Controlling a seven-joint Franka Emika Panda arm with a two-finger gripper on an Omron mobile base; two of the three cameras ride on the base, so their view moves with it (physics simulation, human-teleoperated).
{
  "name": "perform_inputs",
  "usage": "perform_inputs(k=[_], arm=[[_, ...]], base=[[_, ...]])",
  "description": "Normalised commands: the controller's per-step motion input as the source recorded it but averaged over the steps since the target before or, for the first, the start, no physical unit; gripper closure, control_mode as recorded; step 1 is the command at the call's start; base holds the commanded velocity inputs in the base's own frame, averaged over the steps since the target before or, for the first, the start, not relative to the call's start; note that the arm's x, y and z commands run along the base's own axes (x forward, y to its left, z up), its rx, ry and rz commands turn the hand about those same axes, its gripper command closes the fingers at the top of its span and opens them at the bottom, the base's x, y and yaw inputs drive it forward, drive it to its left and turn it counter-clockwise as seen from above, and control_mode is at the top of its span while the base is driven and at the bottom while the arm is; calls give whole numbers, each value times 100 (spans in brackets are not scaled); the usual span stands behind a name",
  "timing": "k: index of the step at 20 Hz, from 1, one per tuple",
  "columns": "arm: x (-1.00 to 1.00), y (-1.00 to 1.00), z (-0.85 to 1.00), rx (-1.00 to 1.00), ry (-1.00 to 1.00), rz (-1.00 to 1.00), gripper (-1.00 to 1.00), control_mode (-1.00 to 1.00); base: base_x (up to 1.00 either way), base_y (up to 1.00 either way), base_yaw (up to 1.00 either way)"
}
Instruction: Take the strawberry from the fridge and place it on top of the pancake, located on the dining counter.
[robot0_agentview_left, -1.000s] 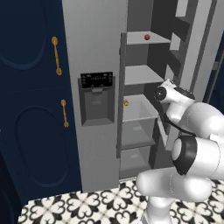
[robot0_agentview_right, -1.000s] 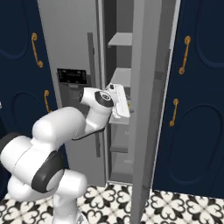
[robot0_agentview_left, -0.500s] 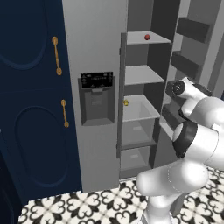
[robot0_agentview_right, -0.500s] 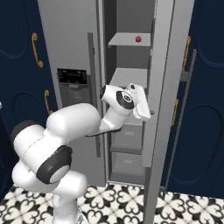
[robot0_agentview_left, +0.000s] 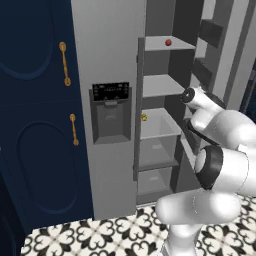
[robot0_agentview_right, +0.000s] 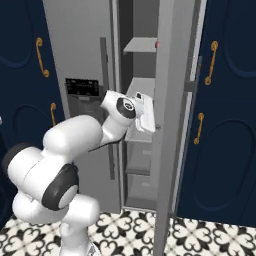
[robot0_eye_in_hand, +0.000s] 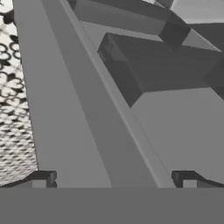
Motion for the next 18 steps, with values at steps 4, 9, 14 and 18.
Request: perform_inputs(k=[4, 9, 14, 18], arm=[[-37, 89, 13, 15, -1, -14, -100, -100], [-13, 27, 0, 7, 0, -7, -100, -100], [-1, -13, -27, 2, 0, -3, -100, -100], [1, -95, -64, 0, 0, 0, -100, -100]], base=[[0, 0, 0], [0, 0, 0], [0, 0, 0], [0, 0, 0]])
